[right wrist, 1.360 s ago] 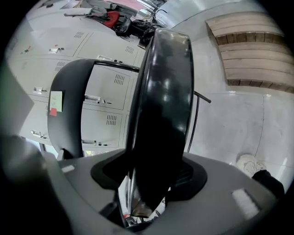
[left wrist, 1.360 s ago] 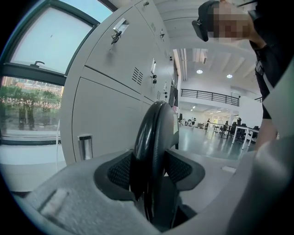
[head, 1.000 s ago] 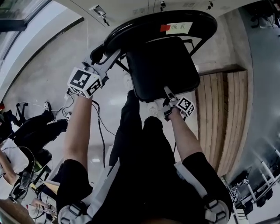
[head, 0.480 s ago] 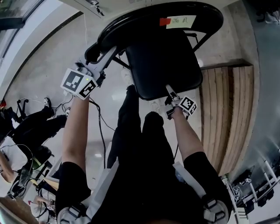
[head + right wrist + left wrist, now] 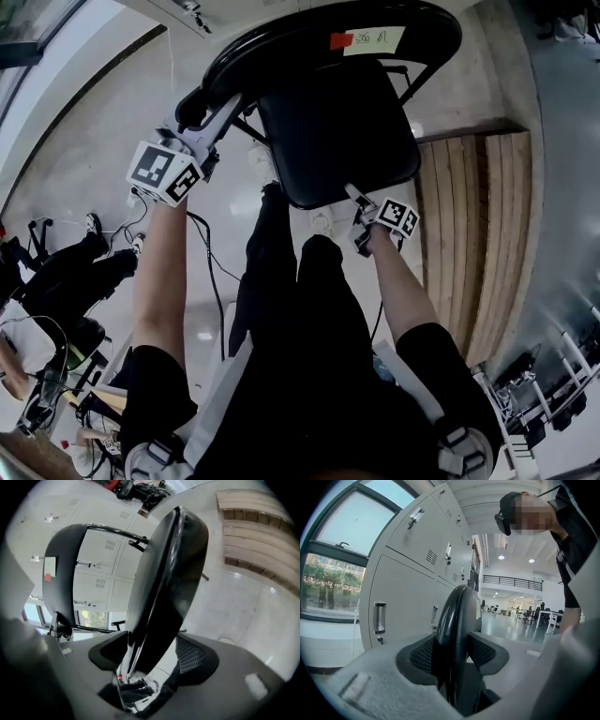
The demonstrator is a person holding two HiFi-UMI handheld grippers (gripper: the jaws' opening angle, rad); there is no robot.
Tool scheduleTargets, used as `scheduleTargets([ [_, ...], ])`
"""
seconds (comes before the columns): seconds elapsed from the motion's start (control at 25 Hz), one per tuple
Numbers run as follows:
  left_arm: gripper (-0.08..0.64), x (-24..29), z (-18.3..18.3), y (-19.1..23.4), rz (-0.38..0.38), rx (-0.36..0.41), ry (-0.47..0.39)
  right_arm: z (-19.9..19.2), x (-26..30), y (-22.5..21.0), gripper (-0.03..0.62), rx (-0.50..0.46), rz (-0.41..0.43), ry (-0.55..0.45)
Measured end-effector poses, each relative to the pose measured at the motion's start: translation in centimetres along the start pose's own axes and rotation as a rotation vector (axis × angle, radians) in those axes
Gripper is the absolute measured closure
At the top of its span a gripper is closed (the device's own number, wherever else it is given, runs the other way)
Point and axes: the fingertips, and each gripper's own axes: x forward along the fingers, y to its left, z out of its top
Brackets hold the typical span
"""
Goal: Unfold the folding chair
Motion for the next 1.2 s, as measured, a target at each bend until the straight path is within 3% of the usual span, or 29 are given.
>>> scheduleTargets([
  [0.12,0.360,-0.1,-0.7,0.0,-0.006,-0.018,0.017,-0.1,-2.7,-0.5,0.342,-0.118,-0.150,0.023],
  [0.2,0.360,-0.2,-1.0,0.0,-0.006,-0.030,0.032,0.6,-4.6,0.3,0.408,-0.254,-0.253,0.011],
  [0.4,0.360,0.0,-1.3,-0.2,-0.023,-0.045,0.061,2.5,-5.6,7.3,0.495,-0.864,-0.415,0.021],
  [0.48,0.362,0.1,-1.2,-0.2,-0.030,-0.046,0.065,2.9,-3.8,9.2,0.502,-0.980,-0.422,0.033],
  [0.6,0.362,0.5,-1.2,0.2,-0.036,-0.051,0.073,2.3,-0.3,9.2,0.515,-0.995,-0.446,0.110],
  [0.84,0.362,1.5,-1.2,1.7,-0.052,-0.062,0.075,-0.3,2.8,4.9,0.535,-1.019,-0.570,0.301],
  [1.2,0.359,3.2,-1.3,4.5,-0.048,-0.062,0.045,-0.6,5.0,2.9,0.538,-1.024,-0.567,0.338],
])
